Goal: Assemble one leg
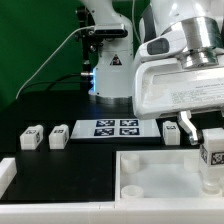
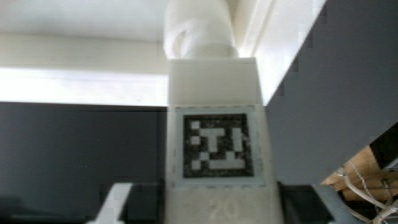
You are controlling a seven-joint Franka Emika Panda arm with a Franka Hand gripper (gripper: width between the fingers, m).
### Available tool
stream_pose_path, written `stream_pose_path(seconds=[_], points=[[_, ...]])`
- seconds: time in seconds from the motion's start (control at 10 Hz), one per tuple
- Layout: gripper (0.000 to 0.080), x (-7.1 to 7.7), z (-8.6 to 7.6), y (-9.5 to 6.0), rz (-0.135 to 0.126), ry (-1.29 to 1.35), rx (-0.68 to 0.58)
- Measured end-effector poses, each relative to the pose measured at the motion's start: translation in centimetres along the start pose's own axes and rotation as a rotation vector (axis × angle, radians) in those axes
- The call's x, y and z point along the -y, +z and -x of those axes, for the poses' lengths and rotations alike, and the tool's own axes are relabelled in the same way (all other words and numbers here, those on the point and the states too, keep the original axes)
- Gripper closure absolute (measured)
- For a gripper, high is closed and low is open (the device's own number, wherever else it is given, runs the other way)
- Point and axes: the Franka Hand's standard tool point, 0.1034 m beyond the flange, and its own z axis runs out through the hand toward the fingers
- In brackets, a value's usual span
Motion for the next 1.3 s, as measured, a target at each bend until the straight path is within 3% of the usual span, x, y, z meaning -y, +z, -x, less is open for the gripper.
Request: stream_pose_path(seconds=[0.2, 0.5, 1.3], points=[[0.0506, -0.3, -0.1, 0.2, 0.003, 0.0, -0.002], [0.0506, -0.7, 1.0, 1.1, 0.008, -0.005, 0.017], [0.0496, -0.1, 1.2, 1.4, 0.005, -0.003, 0.027]])
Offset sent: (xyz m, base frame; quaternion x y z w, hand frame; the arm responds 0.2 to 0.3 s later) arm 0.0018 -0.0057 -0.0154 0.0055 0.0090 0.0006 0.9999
